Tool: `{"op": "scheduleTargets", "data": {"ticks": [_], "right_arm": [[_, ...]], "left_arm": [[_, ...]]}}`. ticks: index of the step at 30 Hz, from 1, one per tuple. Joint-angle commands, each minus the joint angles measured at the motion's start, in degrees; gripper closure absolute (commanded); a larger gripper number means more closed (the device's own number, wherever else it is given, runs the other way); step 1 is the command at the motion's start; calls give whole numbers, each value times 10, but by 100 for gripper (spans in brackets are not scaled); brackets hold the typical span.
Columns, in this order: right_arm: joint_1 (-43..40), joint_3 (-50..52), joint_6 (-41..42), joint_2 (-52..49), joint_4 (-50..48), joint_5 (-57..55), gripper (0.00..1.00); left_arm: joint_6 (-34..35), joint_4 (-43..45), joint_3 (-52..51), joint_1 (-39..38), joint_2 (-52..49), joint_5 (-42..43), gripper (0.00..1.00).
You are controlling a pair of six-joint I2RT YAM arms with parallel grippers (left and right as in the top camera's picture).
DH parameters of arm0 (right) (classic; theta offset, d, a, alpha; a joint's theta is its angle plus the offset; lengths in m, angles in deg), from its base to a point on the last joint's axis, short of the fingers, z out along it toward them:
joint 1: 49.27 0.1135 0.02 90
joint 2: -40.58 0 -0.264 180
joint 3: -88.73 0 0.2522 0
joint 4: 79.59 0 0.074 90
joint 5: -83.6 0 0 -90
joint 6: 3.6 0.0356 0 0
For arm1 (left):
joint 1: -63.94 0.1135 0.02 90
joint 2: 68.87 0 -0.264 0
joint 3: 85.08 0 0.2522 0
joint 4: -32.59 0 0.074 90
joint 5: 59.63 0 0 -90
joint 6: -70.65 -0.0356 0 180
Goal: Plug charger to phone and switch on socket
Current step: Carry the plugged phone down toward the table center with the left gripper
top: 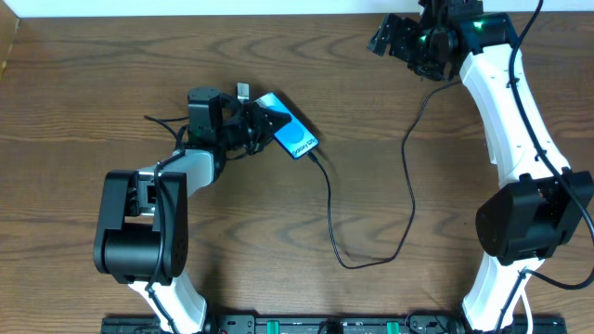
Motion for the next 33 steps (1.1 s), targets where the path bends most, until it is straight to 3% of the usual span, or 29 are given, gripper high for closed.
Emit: {"op": "scheduleTargets", "data": {"ticks": [1, 11, 18, 24, 33], "right_arm": [[0, -6, -10, 11, -3, -4, 1], [0, -6, -17, 11, -9, -11, 1], [0, -6, -17, 11, -18, -10, 1], [0, -6, -19, 11, -17, -11, 1], [0, -6, -19, 11, -20, -11, 1]], "left_arm": [[14, -9, 19, 1, 4, -64, 93], [7, -54, 33, 1, 4, -62, 93], [-89, -240, 125, 1, 4, -38, 93], [-141, -344, 180, 1, 4, -37, 93], [-273, -495, 202, 1, 4, -12, 93]]}}
